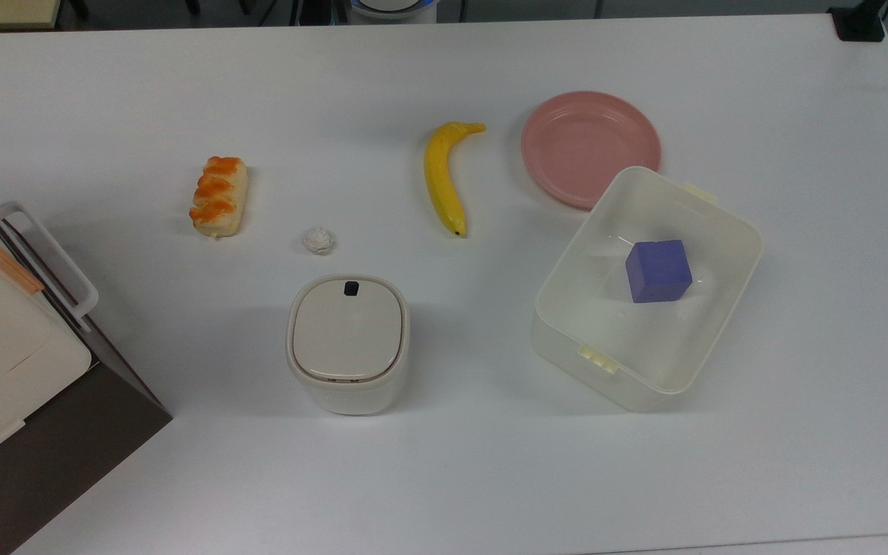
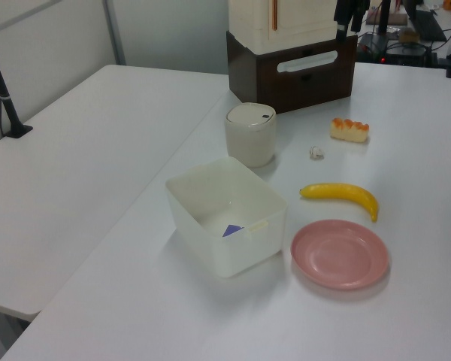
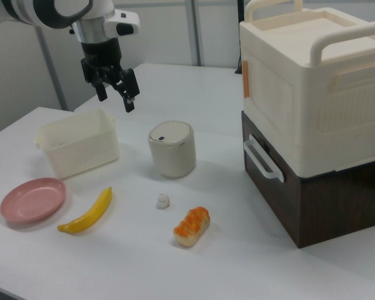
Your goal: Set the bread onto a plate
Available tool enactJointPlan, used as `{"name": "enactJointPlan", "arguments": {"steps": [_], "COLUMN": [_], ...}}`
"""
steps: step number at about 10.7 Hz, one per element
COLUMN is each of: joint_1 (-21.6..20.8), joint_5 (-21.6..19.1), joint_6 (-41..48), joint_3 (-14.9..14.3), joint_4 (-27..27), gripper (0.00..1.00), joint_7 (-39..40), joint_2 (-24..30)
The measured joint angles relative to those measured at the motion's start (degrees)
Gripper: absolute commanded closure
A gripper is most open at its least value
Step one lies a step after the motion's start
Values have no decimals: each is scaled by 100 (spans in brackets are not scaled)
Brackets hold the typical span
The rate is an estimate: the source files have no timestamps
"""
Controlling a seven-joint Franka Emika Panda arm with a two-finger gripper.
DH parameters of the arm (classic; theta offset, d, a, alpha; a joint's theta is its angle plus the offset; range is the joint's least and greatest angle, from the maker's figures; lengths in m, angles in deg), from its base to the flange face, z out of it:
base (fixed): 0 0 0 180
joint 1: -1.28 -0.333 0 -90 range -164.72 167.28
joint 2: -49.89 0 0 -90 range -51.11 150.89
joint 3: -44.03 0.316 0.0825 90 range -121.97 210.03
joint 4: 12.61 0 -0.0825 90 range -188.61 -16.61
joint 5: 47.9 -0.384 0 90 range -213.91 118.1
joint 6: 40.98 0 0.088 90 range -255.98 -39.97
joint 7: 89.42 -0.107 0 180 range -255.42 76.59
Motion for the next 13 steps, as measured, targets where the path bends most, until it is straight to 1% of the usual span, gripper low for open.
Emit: {"name": "enactJointPlan", "arguments": {"steps": [13], "joint_1": [1], "joint_5": [16], "joint_6": [170], "joint_3": [3], "joint_4": [65], "gripper": [0], "joint_7": [1], "joint_2": [8]}}
